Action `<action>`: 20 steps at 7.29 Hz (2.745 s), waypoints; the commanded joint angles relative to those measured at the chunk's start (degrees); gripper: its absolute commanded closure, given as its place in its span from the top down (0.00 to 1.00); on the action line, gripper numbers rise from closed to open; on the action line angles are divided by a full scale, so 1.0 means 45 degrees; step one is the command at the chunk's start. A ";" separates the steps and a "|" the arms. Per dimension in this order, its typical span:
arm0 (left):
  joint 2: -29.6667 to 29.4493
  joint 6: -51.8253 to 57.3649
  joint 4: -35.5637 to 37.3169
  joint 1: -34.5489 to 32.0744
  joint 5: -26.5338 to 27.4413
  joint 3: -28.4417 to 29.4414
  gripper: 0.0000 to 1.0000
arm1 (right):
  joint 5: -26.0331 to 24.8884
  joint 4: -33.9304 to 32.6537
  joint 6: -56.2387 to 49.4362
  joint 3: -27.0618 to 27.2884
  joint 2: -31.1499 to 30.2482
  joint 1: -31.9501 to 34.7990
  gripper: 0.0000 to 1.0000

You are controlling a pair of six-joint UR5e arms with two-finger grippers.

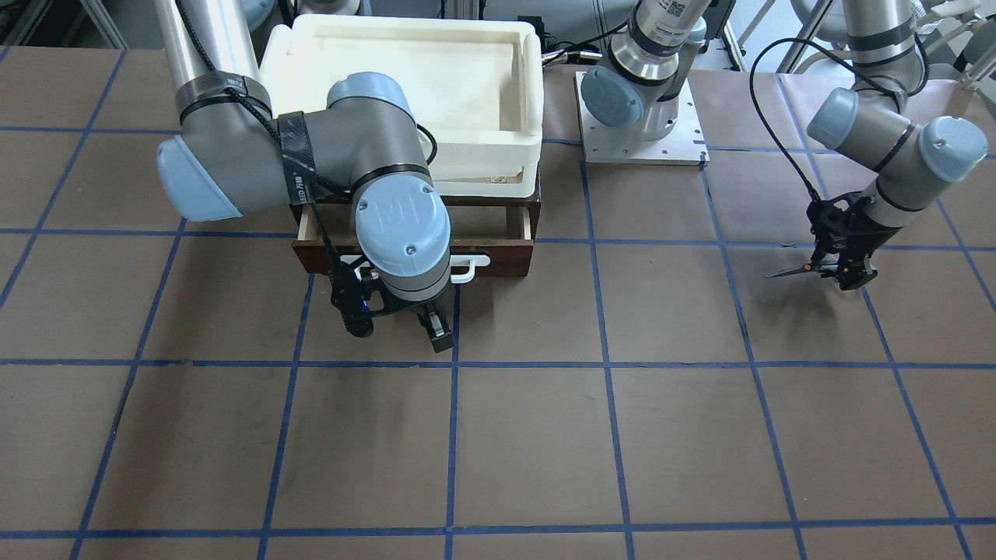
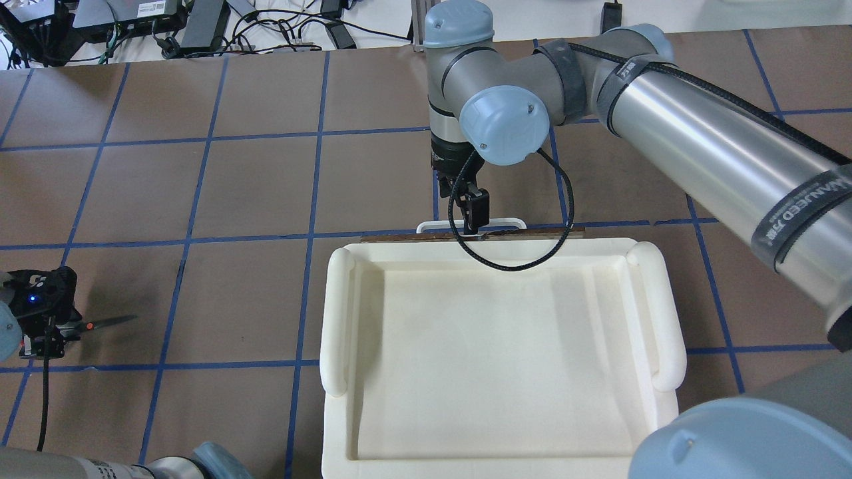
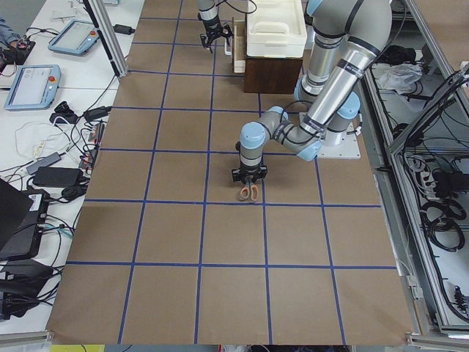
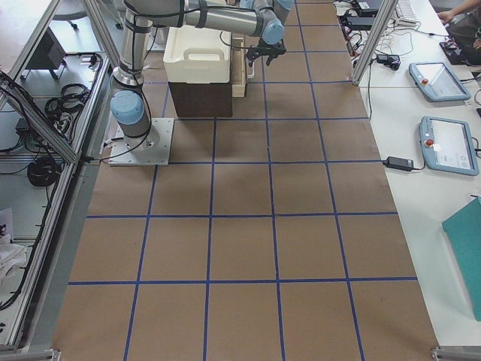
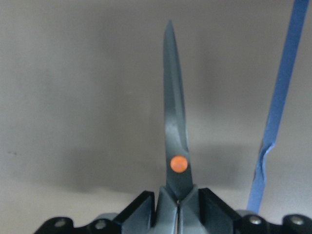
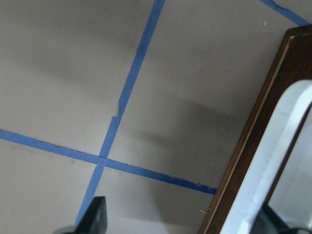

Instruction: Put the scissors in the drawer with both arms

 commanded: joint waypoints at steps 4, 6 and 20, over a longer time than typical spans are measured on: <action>0.0341 -0.3588 -0.7611 -0.4298 -0.0155 0.6479 0.06 | -0.0028 -0.0062 -0.0150 -0.0827 0.0544 -0.0049 1.00; 0.0360 -0.6594 -0.8445 -0.6353 -0.0174 0.7466 0.02 | -0.0280 -0.0101 -0.0267 -0.0925 0.0661 -0.0088 1.00; 0.0361 -0.9401 -0.8817 -1.0288 -0.0604 0.7976 0.00 | -0.0282 -0.0843 -0.0930 -0.1961 0.1501 -0.0341 1.00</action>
